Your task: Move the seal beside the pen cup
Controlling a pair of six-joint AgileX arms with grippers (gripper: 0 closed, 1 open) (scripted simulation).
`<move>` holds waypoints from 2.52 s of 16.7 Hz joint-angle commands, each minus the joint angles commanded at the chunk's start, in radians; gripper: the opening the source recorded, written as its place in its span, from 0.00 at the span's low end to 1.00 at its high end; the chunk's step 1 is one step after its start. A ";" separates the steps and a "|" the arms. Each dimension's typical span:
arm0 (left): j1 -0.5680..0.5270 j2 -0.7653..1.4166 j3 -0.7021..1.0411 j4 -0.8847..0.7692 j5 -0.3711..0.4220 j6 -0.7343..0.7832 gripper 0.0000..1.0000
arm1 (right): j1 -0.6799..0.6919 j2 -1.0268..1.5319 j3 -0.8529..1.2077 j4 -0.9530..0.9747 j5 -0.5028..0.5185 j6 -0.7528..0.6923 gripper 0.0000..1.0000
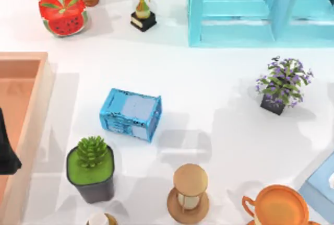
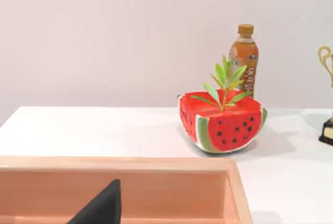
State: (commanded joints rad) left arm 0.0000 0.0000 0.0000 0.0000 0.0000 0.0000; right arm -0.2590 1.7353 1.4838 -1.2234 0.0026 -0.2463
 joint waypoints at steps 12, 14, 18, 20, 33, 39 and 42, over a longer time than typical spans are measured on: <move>0.000 0.000 0.000 0.000 0.000 0.000 1.00 | -0.020 0.146 0.102 -0.057 -0.002 -0.017 1.00; 0.000 0.000 0.000 0.000 0.000 0.000 1.00 | -0.019 0.160 0.042 0.017 -0.002 -0.017 1.00; 0.000 0.000 0.000 0.000 0.000 0.000 1.00 | -0.019 0.198 -0.100 0.212 -0.002 -0.016 1.00; 0.000 0.000 0.000 0.000 0.000 0.000 1.00 | -0.019 0.212 -0.149 0.268 -0.002 -0.016 1.00; 0.000 0.000 0.000 0.000 0.000 0.000 1.00 | -0.020 0.216 -0.162 0.282 -0.001 -0.016 0.40; 0.000 0.000 0.000 0.000 0.000 0.000 1.00 | -0.020 0.216 -0.162 0.282 -0.001 -0.016 0.00; 0.000 0.000 0.000 0.000 0.000 0.000 1.00 | -0.020 0.216 -0.162 0.282 -0.001 -0.016 0.00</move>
State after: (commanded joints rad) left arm 0.0000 0.0000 0.0000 0.0000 0.0000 0.0000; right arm -0.2785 1.9514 1.3221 -0.9415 0.0011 -0.2626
